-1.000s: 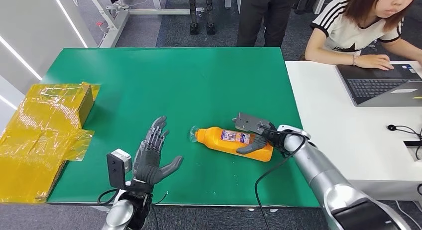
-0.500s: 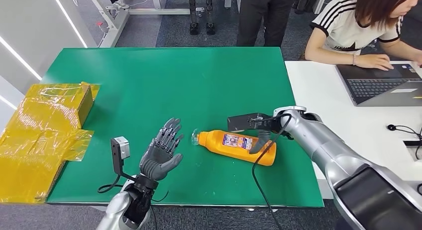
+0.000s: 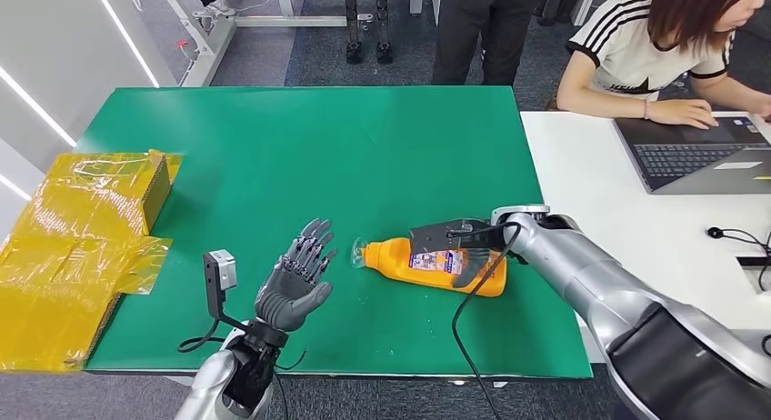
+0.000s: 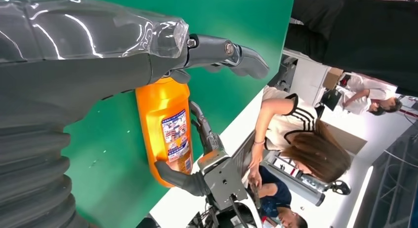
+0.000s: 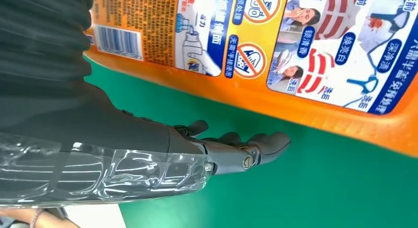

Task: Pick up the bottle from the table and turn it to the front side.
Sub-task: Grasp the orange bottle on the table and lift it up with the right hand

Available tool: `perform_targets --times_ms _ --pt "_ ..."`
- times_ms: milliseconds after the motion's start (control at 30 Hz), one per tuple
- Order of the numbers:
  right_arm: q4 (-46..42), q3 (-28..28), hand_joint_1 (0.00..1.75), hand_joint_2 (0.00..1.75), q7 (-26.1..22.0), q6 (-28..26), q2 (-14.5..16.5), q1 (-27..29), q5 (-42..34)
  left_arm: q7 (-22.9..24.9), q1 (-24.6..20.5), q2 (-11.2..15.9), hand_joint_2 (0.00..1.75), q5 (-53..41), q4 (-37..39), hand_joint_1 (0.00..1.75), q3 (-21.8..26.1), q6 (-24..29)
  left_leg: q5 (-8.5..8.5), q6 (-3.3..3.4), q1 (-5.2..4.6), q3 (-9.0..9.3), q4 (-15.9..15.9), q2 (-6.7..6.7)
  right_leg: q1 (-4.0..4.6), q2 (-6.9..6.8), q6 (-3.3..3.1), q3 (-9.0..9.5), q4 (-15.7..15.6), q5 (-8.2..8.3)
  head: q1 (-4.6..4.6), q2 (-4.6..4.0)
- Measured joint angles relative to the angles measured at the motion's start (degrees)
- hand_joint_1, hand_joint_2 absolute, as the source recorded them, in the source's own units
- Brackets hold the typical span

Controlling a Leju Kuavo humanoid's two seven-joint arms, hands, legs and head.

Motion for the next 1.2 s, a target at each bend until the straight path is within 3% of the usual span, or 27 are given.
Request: perform_targets --times_ms 167,200,233,300,367,467,933,1200 --pt "-2.7 3.4 0.00 1.75 1.4 -4.4 -1.3 0.8 1.8 0.2 0.0 0.0 1.75 0.6 0.3 0.00 0.0 -0.3 0.00 0.00 0.02 0.01 0.0 -0.01 0.01 0.00 0.00 0.00 0.0 -0.01 -0.01 0.00" --pt "-3.4 4.0 0.08 1.75 1.5 -5.2 -1.8 1.3 2.0 0.3 0.0 0.0 1.75 0.7 0.3 0.00 0.0 -0.3 0.00 0.00 0.02 0.01 0.0 -0.02 0.01 -0.01 0.00 0.00 0.0 -0.01 -0.01 0.00" --pt "-4.0 4.6 0.24 1.75 1.7 -5.9 -2.3 1.7 2.2 0.4 0.1 -0.1 1.75 0.7 0.3 0.00 0.0 -0.3 0.00 0.00 0.02 0.00 0.0 -0.02 0.01 -0.02 0.00 0.00 0.0 -0.01 -0.01 0.00" --pt "-5.3 5.6 1.00 1.75 1.8 -7.3 -3.3 2.5 2.7 0.4 0.1 -0.2 1.75 0.8 0.3 0.00 0.0 -0.4 0.00 0.00 0.01 -0.01 0.0 -0.03 0.01 -0.04 0.00 0.00 0.0 -0.01 0.00 0.00" --pt "-6.4 6.5 1.56 1.75 2.0 -9.2 -4.1 3.1 3.7 0.5 0.2 -0.4 1.75 0.8 0.3 0.00 0.2 -0.5 -0.01 0.00 0.01 0.00 0.0 -0.02 0.01 -0.02 0.00 0.01 0.0 -0.01 0.01 0.00" --pt "-7.7 7.6 1.71 1.75 2.5 -11.9 -4.9 3.7 5.6 0.6 0.2 -0.6 1.75 0.9 0.3 0.00 0.3 -0.7 -0.02 0.03 0.01 0.07 0.0 0.02 0.01 0.02 0.01 0.07 0.0 -0.01 0.00 0.00" --pt "-12.7 10.1 1.75 1.75 2.8 -14.8 -8.3 5.3 8.9 0.8 0.7 -0.9 1.75 0.8 1.1 0.00 0.5 -1.9 -0.01 0.06 0.00 0.23 0.0 0.01 0.00 -0.01 0.04 0.25 -0.1 0.02 0.01 0.00" --pt "-15.6 4.4 1.75 1.75 -2.2 -24.3 -10.5 10.4 0.1 -1.4 1.5 -0.8 1.75 -0.9 1.2 0.00 1.3 -2.1 -0.02 0.07 0.02 0.32 0.0 0.01 0.02 0.00 0.06 0.38 -0.1 0.01 0.01 0.00"
